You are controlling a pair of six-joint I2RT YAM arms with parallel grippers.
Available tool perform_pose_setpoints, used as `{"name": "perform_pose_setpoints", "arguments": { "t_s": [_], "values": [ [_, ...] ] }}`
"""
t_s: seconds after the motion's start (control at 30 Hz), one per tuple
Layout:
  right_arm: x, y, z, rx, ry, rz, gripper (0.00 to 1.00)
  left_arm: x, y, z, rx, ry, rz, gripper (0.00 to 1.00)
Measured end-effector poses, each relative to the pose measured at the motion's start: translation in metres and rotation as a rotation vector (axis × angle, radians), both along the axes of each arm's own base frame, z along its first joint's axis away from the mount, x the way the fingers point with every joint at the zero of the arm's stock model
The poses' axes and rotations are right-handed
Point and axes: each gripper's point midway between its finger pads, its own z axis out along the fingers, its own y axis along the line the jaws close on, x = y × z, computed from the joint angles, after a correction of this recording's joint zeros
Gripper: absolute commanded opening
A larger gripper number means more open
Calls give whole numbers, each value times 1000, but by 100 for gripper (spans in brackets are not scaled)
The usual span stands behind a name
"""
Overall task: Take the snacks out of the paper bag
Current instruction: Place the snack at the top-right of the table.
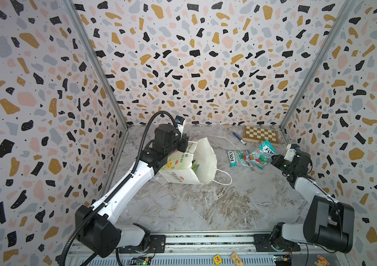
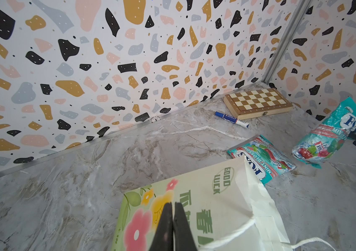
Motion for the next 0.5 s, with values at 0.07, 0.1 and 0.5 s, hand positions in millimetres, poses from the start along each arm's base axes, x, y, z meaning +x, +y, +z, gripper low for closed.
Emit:
{"name": "perform_pose_setpoints", "arguments": {
  "t_s": [0.07,0.1,0.5],
  "values": [
    [3,-8,-17,47,25,-26,0,0,0,0,-1,0,-2,0],
    [4,-11,-23,64,33,-35,0,0,0,0,-1,0,-2,0],
    [17,-28,-44,121,36,-116,48,-1,-2,0,-5,2,-14,0]
  ]
}}
